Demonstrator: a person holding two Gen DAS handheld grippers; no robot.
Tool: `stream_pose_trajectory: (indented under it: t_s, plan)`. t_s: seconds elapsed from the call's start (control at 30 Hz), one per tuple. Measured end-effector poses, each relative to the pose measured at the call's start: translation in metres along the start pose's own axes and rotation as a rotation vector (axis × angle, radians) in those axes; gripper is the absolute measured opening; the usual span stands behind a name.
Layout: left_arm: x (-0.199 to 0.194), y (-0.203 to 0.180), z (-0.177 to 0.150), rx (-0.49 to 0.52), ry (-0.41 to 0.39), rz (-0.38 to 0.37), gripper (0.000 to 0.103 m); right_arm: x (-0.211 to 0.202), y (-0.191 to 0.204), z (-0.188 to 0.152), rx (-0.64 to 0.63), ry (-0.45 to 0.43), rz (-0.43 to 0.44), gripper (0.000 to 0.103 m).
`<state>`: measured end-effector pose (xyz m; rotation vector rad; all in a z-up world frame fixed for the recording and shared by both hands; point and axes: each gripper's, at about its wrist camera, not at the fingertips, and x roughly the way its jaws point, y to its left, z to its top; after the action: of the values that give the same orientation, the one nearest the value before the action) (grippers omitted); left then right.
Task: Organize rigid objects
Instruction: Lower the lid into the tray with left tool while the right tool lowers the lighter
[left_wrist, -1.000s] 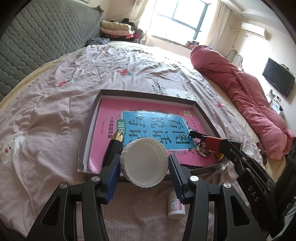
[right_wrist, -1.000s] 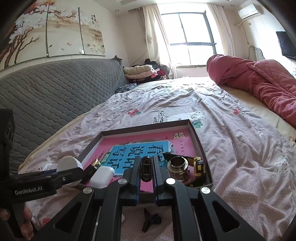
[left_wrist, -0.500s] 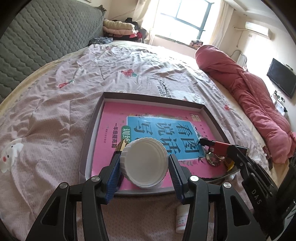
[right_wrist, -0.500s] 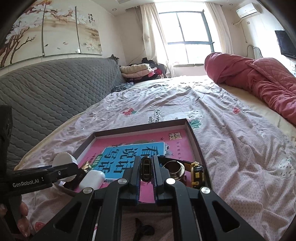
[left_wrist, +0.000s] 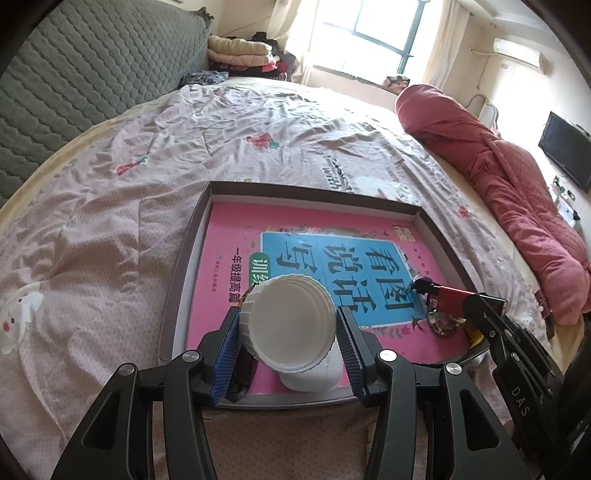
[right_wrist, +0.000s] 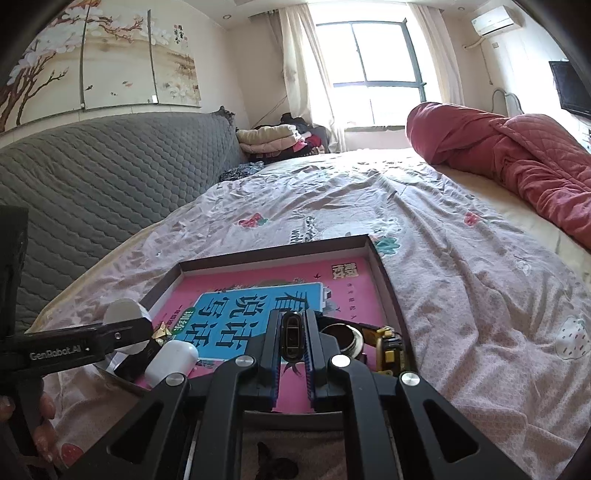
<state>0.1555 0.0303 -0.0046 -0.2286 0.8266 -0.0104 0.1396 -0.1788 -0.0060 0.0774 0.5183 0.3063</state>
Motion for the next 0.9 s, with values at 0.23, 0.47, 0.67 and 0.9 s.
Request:
stream_pose_trajectory:
  t_s: [0.23,0.47,0.67,0.9]
  plan:
    - [0.008,0.001,-0.006,0.007,0.024,0.005,0.052,0.004,0.007,-0.004,-0.042,0.022,0.0,0.011]
    - [0.01,0.002,-0.009,0.002,0.027,-0.007,0.052,0.007,0.015,-0.01,-0.1,0.043,-0.027,0.011]
    - [0.014,0.0,-0.007,0.012,0.03,-0.004,0.052,0.008,0.013,-0.013,-0.113,0.059,-0.04,0.011]
    - [0.012,0.008,-0.006,-0.018,0.028,-0.007,0.053,0.007,0.009,-0.017,-0.111,0.074,-0.05,0.011]
